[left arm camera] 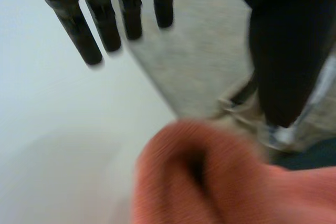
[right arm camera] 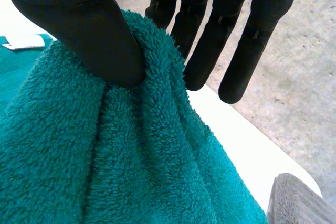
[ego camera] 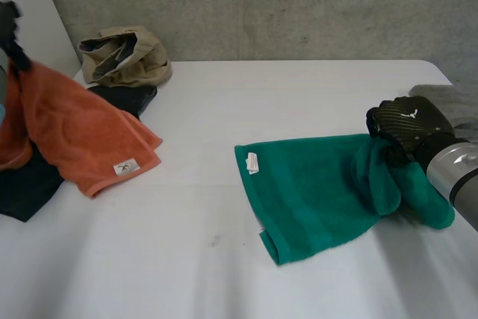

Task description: Fold the laundry.

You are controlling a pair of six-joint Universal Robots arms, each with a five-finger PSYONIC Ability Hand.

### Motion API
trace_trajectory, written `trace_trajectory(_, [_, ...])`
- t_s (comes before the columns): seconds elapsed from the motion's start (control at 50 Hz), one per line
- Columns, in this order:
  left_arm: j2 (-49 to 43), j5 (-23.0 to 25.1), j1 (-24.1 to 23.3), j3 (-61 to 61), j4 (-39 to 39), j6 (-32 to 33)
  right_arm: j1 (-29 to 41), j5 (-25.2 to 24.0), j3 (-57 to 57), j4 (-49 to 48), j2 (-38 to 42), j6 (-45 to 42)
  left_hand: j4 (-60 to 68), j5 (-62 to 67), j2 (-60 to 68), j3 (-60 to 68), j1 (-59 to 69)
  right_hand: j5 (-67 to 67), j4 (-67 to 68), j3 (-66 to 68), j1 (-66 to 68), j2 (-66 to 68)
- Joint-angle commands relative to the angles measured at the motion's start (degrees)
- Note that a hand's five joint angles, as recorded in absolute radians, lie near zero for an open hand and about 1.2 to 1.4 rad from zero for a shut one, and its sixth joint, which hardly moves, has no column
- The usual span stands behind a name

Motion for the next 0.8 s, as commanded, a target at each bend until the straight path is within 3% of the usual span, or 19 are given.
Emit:
trace_trajectory(0.02, [5.5, 5.1, -1.9, -11.4, -1.3, -0.5, 1.6, -0.3, -0.3, 0.5, -1.0, 0.0, -15.1, -14.9, -15.3, -15.6, -11.6, 12.0, 11.5, 11.9, 16.6, 12.7])
trace_trajectory(0.12, [12.2, 7.0, -5.5, -21.4, -1.0, -3.6, 3.5, -0.7, -0.9, 2.0, -2.6, 0.0, -15.1, -14.9, -15.3, -15.6, -11.6, 12.0, 11.5, 11.9, 16.6, 12.7])
trace_trajectory(0.2, [15.5, 12.6, -13.2, -29.4, -0.6, -6.8, 6.0, -1.9, -3.1, 5.0, -5.7, 0.0, -15.1, -14.9, -15.3, -15.6, -11.6, 12.0, 11.5, 11.9, 16.6, 12.7])
trace_trajectory(0.3, [15.3, 15.3, -23.4, -32.6, -0.9, -9.4, 9.1, -2.7, -7.3, 7.7, -9.8, 0.8, -15.1, -14.9, -15.3, -15.6, -11.6, 12.0, 11.5, 11.9, 16.6, 12.7])
trace_trajectory(0.44, [9.9, 12.6, -34.6, -29.1, -0.6, -13.5, 14.3, -4.4, -11.1, 11.5, -15.8, 4.2, -15.1, -14.9, -15.3, -15.6, -11.6, 12.0, 11.5, 11.9, 16.6, 12.7])
trace_trajectory(0.56, [2.8, 10.7, -38.5, -21.6, 0.9, -15.4, 15.4, -7.0, -12.2, 13.1, -21.0, 6.8, -15.1, -14.9, -15.3, -15.6, -11.6, 12.0, 11.5, 11.9, 16.6, 12.7])
trace_trajectory(0.7, [-4.7, 12.7, -43.3, -15.1, -4.7, -18.5, 12.8, -9.2, -13.6, 12.9, -25.2, 13.6, -15.1, -14.9, -15.3, -15.6, -11.6, 12.0, 11.5, 11.9, 16.6, 12.7])
trace_trajectory(0.72, [-5.0, 13.1, -43.7, -14.7, -5.7, -18.8, 12.3, -9.5, -13.6, 12.8, -25.3, 14.2, -8.6, -8.4, -8.8, -9.0, -5.1, 12.0, 11.5, 11.9, 16.6, 12.7])
trace_trajectory(0.74, [-5.0, 13.5, -44.1, -14.3, -7.2, -19.3, 10.6, -10.0, -13.3, 12.1, -25.0, 14.7, 15.0, 15.2, 14.7, 14.5, 18.4, 12.0, 11.5, 11.9, 16.6, 12.7])
trace_trajectory(0.8, [-4.3, 13.0, -43.9, -13.9, -8.8, -19.6, 7.2, -10.9, -12.5, 11.1, -23.1, 14.5, 54.8, 55.0, 54.6, 54.3, 58.3, 12.0, 11.5, 11.9, 16.6, 12.7])
